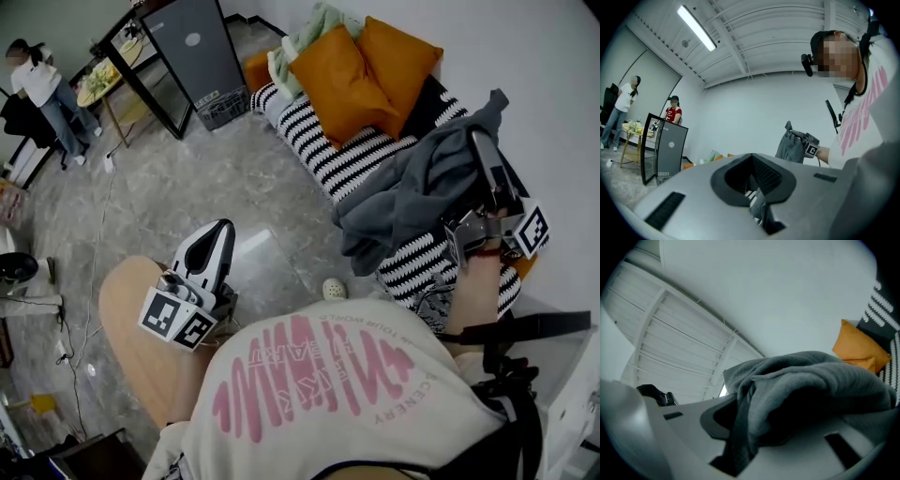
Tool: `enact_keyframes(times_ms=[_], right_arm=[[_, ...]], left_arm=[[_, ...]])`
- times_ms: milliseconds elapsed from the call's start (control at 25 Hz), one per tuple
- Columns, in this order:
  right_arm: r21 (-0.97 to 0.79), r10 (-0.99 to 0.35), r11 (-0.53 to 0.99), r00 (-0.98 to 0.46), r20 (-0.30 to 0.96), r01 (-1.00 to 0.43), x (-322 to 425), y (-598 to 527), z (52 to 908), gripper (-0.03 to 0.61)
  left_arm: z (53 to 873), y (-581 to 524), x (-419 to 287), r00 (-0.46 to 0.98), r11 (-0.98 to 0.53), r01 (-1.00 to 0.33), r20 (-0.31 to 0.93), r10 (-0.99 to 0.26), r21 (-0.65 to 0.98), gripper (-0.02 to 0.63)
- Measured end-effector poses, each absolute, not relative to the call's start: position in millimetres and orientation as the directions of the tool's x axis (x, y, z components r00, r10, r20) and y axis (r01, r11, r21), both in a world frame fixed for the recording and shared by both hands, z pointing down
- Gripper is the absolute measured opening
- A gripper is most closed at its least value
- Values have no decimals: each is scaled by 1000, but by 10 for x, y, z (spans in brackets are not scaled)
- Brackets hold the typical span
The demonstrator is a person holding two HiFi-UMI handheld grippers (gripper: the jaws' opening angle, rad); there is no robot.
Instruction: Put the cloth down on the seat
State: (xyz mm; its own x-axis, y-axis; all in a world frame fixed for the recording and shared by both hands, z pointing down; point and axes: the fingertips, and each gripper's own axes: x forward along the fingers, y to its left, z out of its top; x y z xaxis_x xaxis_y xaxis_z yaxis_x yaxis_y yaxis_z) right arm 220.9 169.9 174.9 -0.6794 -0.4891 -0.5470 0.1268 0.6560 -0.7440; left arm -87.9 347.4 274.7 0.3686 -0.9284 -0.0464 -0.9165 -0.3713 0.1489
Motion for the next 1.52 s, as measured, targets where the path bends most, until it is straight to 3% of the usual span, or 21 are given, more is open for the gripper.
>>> enact_keyframes(times_ms=[240, 640, 1160, 1520], right_arm=[[-728, -479, 673, -673, -563, 131, 2224, 1644, 1721, 100], [-730, -456, 664, -686, -567, 162, 2283, 526, 1824, 98], [-748, -469, 639, -682, -561, 176, 2202, 274, 1960, 99], [-759, -482, 628, -680, -553, 173, 2088, -188, 2076, 100]], left_arm=[[2729, 3466, -817, 373, -379, -916, -66, -925, 134, 9], [2788, 2534, -663, 334, -338, -930, -53, -941, 141, 9], [2845, 2448, -772, 294, -292, -942, -11, -956, 164, 9], [2928, 1951, -816, 343, -338, -930, 7, -939, 147, 9]])
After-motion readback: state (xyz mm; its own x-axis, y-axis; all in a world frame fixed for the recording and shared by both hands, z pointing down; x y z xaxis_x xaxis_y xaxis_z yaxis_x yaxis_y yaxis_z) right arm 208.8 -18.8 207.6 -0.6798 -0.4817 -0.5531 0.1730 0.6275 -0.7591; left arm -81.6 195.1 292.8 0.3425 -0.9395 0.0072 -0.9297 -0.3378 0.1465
